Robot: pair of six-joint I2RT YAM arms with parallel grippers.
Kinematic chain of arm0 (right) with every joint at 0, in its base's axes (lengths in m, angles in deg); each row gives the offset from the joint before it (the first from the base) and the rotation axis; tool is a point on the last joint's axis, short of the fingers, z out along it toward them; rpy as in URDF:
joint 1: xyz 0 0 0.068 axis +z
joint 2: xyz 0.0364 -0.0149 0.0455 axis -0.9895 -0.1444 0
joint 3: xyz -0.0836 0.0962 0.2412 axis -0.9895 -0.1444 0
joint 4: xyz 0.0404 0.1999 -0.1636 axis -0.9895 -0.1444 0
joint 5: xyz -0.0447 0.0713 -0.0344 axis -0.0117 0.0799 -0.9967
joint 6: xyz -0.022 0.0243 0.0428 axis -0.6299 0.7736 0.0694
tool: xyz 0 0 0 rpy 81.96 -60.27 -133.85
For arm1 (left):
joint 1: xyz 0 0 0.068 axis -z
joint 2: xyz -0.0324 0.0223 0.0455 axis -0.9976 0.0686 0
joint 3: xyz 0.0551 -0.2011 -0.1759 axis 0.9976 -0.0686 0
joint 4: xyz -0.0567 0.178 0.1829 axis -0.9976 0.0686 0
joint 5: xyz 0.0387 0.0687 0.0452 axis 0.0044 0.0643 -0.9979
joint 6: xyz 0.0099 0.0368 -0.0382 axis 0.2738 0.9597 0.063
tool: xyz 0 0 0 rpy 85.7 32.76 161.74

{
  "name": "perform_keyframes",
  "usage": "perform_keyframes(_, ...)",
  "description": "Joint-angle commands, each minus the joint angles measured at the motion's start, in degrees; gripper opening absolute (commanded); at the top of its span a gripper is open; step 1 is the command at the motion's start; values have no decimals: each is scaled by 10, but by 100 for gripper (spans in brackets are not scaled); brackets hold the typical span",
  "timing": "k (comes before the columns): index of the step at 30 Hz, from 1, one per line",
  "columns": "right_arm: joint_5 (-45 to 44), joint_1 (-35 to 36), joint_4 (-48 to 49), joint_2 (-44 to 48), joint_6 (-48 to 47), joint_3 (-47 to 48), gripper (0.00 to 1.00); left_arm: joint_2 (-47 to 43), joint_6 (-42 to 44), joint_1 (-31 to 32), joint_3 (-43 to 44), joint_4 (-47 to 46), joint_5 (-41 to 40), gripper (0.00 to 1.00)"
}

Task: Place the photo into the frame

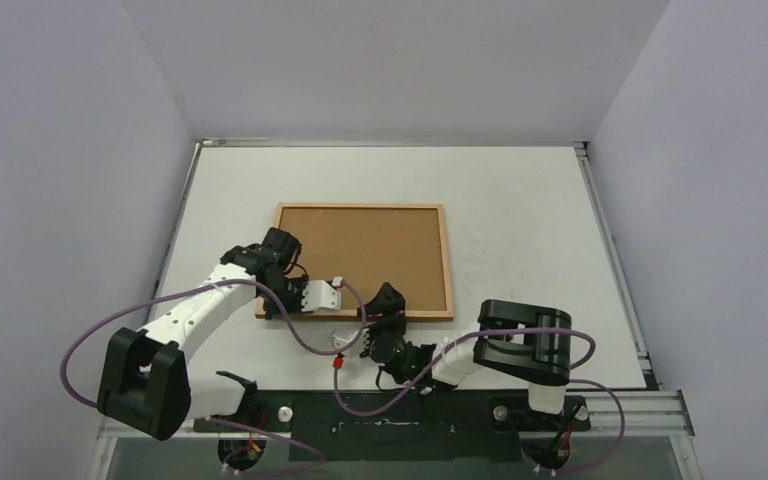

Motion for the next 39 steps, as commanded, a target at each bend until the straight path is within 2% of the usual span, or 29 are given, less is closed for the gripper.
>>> perform_keyframes(1, -24, 5, -6, 6, 27, 4, 90, -22, 9, -3, 29, -3, 7, 0)
perform_keyframes(3, -24, 6, -19, 11, 35, 5, 92, -21, 8, -2, 30, -3, 7, 0)
perform_keyframes(4, -18, 7, -29, 17, 38, 6, 98, -21, 8, -3, 30, -4, 7, 0)
perform_keyframes(7, -4, 5, -78, 33, 74, 17, 59, -21, 8, -3, 31, -3, 7, 0)
perform_keyframes(10, -4, 5, -90, 36, 85, 19, 36, -19, 7, -3, 31, -4, 7, 0)
perform_keyframes(12, -8, 5, -91, 37, 88, 20, 10, -18, 4, -3, 34, -4, 10, 0)
perform_keyframes(13, -10, 5, -90, 39, 90, 19, 6, -18, 3, -3, 35, -4, 10, 0)
perform_keyframes(17, -16, 5, -80, 50, 87, 18, 5, -19, -6, -4, 45, -8, 7, 0)
perform_keyframes(18, -18, 5, -79, 56, 87, 18, 5, -20, -11, -5, 47, -10, 4, 6)
perform_keyframes(20, -19, 5, -86, 69, 88, 24, 5, -23, -25, -7, 55, -18, -2, 26)
perform_keyframes(22, -18, 5, -107, 87, 94, 33, 5, -30, -42, -14, 72, -25, -4, 39)
perform_keyframes(26, -22, 5, -139, 123, 97, 53, 5, -46, -91, -52, 164, -41, 18, 69)
perform_keyframes(29, -22, 4, -178, 156, 102, 84, 5, -56, -133, -91, 243, -54, 50, 98)
perform_keyframes(33, -8, 0, -296, 193, 149, 174, 5, -48, -234, -172, 341, -82, 96, 96)
perform_keyframes(37, 19, -8, -434, 200, 229, 302, 5, -1, -360, -308, 445, -68, 233, 96)
perform_keyframes(39, 35, -13, -500, 198, 263, 356, 5, 16, -392, -356, 483, -62, 283, 96)
